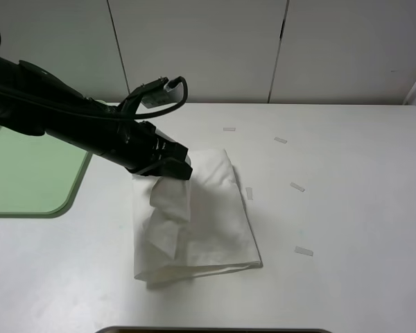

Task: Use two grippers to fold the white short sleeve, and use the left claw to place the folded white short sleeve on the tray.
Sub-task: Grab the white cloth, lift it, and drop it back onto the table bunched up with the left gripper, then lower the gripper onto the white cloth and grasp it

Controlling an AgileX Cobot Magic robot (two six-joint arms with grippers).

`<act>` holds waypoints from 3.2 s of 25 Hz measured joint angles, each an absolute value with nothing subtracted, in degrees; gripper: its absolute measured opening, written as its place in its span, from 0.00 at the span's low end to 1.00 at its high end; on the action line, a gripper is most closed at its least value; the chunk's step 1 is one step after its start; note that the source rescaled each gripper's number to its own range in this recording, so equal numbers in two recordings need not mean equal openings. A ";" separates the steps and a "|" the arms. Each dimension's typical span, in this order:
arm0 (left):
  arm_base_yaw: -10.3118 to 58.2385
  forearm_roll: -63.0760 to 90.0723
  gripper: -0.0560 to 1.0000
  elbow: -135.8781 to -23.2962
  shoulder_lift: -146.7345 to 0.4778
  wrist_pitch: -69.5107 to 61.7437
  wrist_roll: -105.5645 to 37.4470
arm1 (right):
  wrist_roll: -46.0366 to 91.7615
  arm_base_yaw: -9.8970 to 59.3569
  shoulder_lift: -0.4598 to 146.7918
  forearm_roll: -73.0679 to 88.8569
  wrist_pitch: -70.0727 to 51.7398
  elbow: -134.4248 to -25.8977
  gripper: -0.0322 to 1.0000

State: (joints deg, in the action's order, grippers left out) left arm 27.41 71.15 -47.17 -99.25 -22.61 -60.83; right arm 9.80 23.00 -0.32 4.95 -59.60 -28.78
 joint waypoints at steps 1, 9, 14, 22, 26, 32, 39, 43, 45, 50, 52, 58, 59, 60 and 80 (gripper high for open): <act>27.41 72.38 0.08 -47.82 -99.78 -22.75 -61.73 | 9.80 23.00 -0.32 4.95 -59.60 -28.78 1.00; 27.52 78.98 0.08 -52.01 -103.51 -24.40 -67.46 | 9.80 23.00 -0.32 4.95 -59.60 -28.78 1.00; 28.24 83.52 0.12 -54.55 -108.90 -27.04 -71.47 | 9.80 23.00 -0.32 4.95 -59.60 -28.78 1.00; 32.41 97.35 0.61 -58.74 -113.62 -36.30 -84.50 | 9.80 23.00 -0.32 4.95 -59.60 -28.78 1.00; 33.98 98.59 0.64 -62.12 -114.97 -42.72 -86.06 | 9.80 23.00 -0.32 4.95 -59.60 -28.78 1.00; 34.13 98.77 0.65 -63.17 -115.28 -44.76 -89.14 | 9.80 23.00 -0.32 4.97 -59.60 -28.78 1.00; 34.13 93.82 0.65 -63.17 -111.38 -32.88 -89.42 | 9.80 23.00 -0.32 4.97 -59.60 -28.78 1.00; 34.13 87.72 0.65 -63.17 -106.65 -24.05 -88.08 | 9.80 23.00 -0.32 4.97 -59.60 -28.78 1.00; 34.13 80.78 0.65 -63.24 -102.80 -17.34 -84.54 | 9.80 23.00 -0.32 4.97 -59.60 -28.78 1.00; 34.13 58.29 0.66 -62.25 -93.84 -8.21 -66.40 | 9.80 23.00 -0.32 4.97 -59.60 -28.78 1.00; 34.13 44.96 0.67 -60.44 -89.89 -5.36 -53.73 | 9.80 23.00 -0.32 4.97 -59.60 -28.78 1.00; 34.13 3.56 0.69 -53.87 -78.50 -1.02 -12.17 | 9.80 23.00 -0.32 4.97 -59.60 -28.78 1.00; 34.13 -1.41 0.69 -53.24 -77.40 -1.02 -8.04 | 9.80 23.00 -0.32 4.97 -59.60 -28.78 1.00; 34.13 -5.68 0.70 -52.43 -75.98 -1.08 -2.60 | 9.80 23.00 -0.32 4.97 -59.60 -28.78 1.00; 13.74 49.24 0.70 -29.54 -73.35 -9.19 -46.48 | 9.80 23.00 -0.32 5.01 -59.58 -28.78 1.00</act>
